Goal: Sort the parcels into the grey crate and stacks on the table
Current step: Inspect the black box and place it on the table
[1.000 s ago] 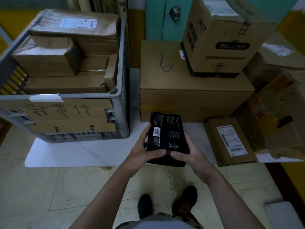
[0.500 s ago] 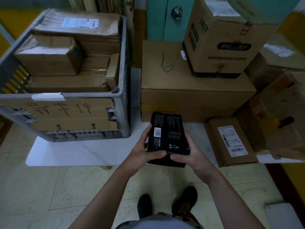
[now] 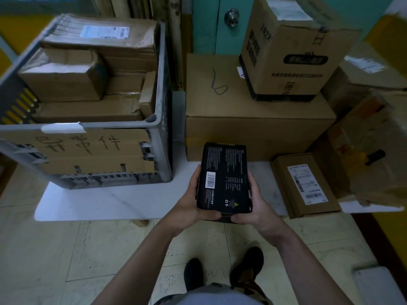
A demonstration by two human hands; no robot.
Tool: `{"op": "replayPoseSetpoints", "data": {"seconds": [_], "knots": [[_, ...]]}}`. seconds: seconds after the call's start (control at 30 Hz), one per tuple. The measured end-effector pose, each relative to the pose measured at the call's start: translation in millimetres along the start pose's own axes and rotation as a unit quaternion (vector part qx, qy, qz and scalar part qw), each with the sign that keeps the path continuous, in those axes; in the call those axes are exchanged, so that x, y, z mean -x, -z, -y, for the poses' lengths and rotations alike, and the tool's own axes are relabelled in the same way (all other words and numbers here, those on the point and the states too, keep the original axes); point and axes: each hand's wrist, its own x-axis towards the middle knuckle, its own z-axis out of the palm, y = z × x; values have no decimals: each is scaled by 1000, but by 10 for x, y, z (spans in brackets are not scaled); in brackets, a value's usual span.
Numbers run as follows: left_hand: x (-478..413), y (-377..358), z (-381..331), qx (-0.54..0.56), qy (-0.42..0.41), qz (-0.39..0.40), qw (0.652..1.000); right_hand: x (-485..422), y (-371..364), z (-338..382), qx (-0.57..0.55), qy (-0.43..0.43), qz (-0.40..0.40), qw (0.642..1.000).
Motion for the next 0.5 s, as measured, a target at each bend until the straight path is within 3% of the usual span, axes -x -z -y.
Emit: {"op": "replayPoseSetpoints", "data": {"seconds": [0.5], "knots": [[-23, -59, -37, -6, 29, -79, 996, 6, -54, 27, -56, -28, -102, 993]]}}
